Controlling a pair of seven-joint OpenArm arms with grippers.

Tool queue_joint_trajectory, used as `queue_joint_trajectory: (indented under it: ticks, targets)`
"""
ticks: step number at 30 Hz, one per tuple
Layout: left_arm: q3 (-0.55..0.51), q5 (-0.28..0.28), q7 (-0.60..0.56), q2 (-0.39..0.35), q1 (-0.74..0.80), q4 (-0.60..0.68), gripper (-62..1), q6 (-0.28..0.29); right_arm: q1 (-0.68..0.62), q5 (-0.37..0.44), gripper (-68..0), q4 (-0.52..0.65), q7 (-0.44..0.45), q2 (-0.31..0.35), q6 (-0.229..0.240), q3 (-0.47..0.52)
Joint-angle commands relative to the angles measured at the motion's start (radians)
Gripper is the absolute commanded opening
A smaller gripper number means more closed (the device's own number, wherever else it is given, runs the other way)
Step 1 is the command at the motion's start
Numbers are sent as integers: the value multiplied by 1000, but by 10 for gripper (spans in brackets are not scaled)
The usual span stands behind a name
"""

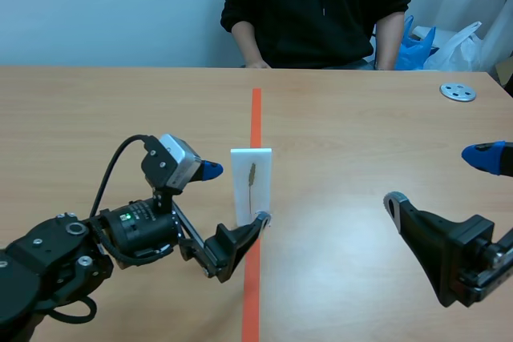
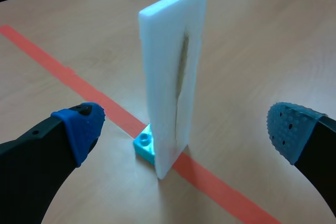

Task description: Sort the leaf by its shape. The table is split by an orange tape line. A compound leaf with several leaflets goes to the left side, a simple leaf with one blade goes to the right side. Return to the home posture when a red brick is placed on the table.

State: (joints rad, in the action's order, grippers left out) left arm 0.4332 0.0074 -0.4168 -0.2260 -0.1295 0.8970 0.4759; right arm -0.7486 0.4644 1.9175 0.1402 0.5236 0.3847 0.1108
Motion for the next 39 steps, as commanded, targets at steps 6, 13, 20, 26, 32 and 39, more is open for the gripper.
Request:
queue_joint_trajectory:
  ticks: [6, 13, 20, 26, 32, 39]
  targets:
    - [40, 29, -47, 63, -52, -66, 14, -19, 0, 14, 4, 14, 12, 2, 1, 15]
    - [41, 32, -58, 101, -82, -106, 14, -47, 0, 14, 4, 14, 12, 0, 1, 15]
    - [51, 31, -59, 97, -81, -106, -135, -47, 0, 15, 4, 14, 12, 0, 1, 15]
    - [51, 31, -59, 97, -81, -106, -393, -47, 0, 15, 4, 14, 12, 0, 1, 15]
    - [51, 31, -59, 95, -81, -106, -549, -47, 0, 15, 4, 14, 12, 0, 1, 15]
    - [51, -2, -62, 95, -81, -98, -569, -41, 0, 15, 4, 14, 12, 0, 1, 15]
